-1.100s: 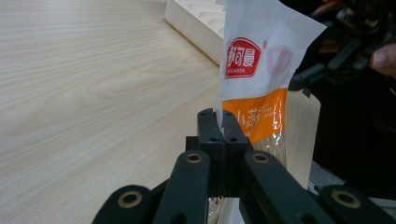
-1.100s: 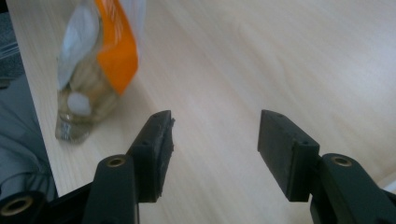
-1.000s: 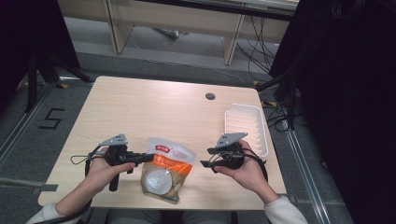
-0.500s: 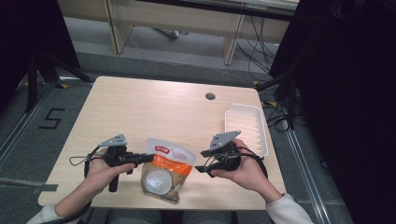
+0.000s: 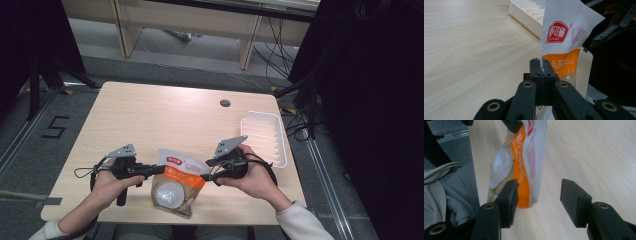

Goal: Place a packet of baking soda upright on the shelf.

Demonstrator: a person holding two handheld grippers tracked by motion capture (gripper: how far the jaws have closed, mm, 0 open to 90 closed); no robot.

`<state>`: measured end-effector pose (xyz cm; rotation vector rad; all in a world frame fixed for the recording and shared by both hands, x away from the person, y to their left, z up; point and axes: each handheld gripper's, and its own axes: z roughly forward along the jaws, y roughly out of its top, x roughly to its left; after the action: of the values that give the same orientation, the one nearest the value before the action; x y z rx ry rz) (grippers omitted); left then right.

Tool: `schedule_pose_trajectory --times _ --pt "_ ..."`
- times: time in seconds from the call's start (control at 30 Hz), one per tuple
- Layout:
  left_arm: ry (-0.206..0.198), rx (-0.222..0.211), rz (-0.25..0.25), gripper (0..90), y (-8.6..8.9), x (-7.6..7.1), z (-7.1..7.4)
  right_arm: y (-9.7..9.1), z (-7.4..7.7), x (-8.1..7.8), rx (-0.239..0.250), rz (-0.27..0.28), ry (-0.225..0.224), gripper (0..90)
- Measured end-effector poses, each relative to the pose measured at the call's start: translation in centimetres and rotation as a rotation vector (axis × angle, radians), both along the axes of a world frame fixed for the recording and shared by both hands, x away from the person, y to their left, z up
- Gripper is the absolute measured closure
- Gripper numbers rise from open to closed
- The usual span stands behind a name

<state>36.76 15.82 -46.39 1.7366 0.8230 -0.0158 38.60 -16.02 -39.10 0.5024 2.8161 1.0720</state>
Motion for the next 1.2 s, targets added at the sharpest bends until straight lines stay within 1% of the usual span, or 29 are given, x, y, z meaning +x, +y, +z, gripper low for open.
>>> schedule_pose_trajectory --times 0.03,0.07,0.1,0.17,0.2,0.23,0.27,0.3,0.4,0.43,0.47,0.5,0.53,0.6,0.63,0.67,0.7,0.73,0.77,0.8,0.9,0.93,0.97,1.0,1.03,1.07,1.1,1.17,1.2 --pt "0.001 -0.005 -0.002 89.3 0.0 0.0 0.0 0.6 -0.4 0.5 -0.004 0.019 0.014 57.7" --pt "0.001 -0.005 -0.002 89.3 0.0 0.0 0.0 0.6 -0.4 0.5 -0.004 0.019 0.014 57.7" --pt "-0.003 -0.003 -0.001 89.3 0.0 -0.1 0.1 1.0 -0.9 0.8 -0.01 0.025 0.034 63.2" --pt "-0.006 -0.004 -0.004 89.3 0.0 -0.1 0.1 1.4 -1.2 1.0 -0.03 0.032 0.047 67.3" --pt "-0.006 -0.004 -0.004 89.3 0.0 -0.1 0.1 1.4 -1.2 1.0 -0.03 0.032 0.047 67.3" --pt "-0.008 -0.003 -0.005 89.3 0.0 -0.1 0.1 1.6 -1.4 1.1 -0.035 0.024 0.08 73.2" --pt "-0.008 -0.003 -0.005 89.3 0.0 -0.1 0.1 1.6 -1.4 1.1 -0.035 0.024 0.08 73.2" --pt "-0.006 -0.003 -0.004 89.3 0.0 -0.1 0.1 1.7 -1.4 1.1 -0.041 0.044 0.088 75.1" --pt "-0.009 -0.005 -0.008 89.3 -0.1 -0.1 0.1 2.0 -1.4 1.2 -0.058 0.046 0.11 78.8" --pt "-0.009 -0.005 -0.008 89.3 -0.1 -0.1 0.1 2.0 -1.4 1.2 -0.058 0.046 0.11 78.8" --pt "-0.009 -0.009 -0.01 89.3 -0.1 -0.1 0.1 2.1 -1.5 1.2 -0.062 0.061 0.111 82.7" --pt "-0.009 -0.009 -0.01 89.3 -0.1 -0.1 0.1 2.1 -1.5 1.2 -0.062 0.061 0.111 82.7" --pt "-0.012 -0.009 -0.01 89.3 -0.1 -0.1 0.1 2.1 -1.3 1.1 -0.071 0.052 0.138 85.7" --pt "-0.012 -0.009 -0.01 89.3 -0.1 -0.1 0.1 2.2 -1.3 1.1 -0.074 0.063 0.134 87.7" --pt "-0.019 -0.005 -0.013 89.3 -0.1 -0.1 0.1 2.2 -1.0 1.1 -0.083 0.07 0.154 90.0" --pt "-0.019 -0.005 -0.013 89.2 -0.1 -0.1 0.1 2.2 -1.0 1.1 -0.083 0.07 0.154 90.0" --pt "-0.026 -0.001 -0.013 89.2 -0.1 -0.2 0.1 2.3 -1.0 1.3 -0.08 0.1 0.142 90.0" --pt "-0.023 -0.016 -0.011 89.1 -0.3 -0.2 0.1 2.3 -0.7 1.1 -0.094 0.085 0.144 90.0" --pt "-0.035 -0.005 -0.024 88.6 -0.3 -0.2 0.1 2.4 -0.2 1.1 -0.11 0.094 0.152 90.0" --pt "-0.039 -0.007 -0.03 87.9 -0.4 -0.3 0.0 2.6 0.0 1.1 -0.113 0.115 0.142 90.0" --pt "-0.05 -0.011 -0.037 83.3 -0.5 -0.4 0.0 2.6 1.0 0.9 -0.153 0.1 0.157 90.0" --pt "-0.055 -0.012 -0.055 81.2 -0.6 -0.6 0.0 2.7 1.2 1.0 -0.15 0.117 0.152 90.0" --pt "-0.056 -0.003 -0.062 78.4 -0.6 -0.7 0.0 2.6 1.6 1.0 -0.164 0.102 0.166 90.0" --pt "-0.056 0.007 -0.069 74.3 -0.7 -0.8 -0.2 2.6 1.9 1.1 -0.172 0.12 0.156 90.0" --pt "-0.056 0.007 -0.069 69.6 -0.7 -0.8 -0.2 2.6 2.3 1.1 -0.185 0.121 0.16 90.0" --pt "-0.062 0.032 -0.076 65.7 -0.8 -0.9 -0.4 2.6 2.6 1.3 -0.209 0.132 0.141 90.0" --pt "-0.065 0.074 -0.071 62.0 -0.9 -1.2 -0.7 2.5 3.0 1.2 -0.229 0.115 0.144 90.0" --pt "-0.091 0.102 -0.079 52.9 -0.9 -1.5 -0.8 2.5 3.9 1.4 -0.259 0.12 0.136 90.0" --pt "-0.091 0.102 -0.079 49.9 -0.9 -1.5 -0.8 2.5 3.9 1.4 -0.259 0.12 0.136 90.0"
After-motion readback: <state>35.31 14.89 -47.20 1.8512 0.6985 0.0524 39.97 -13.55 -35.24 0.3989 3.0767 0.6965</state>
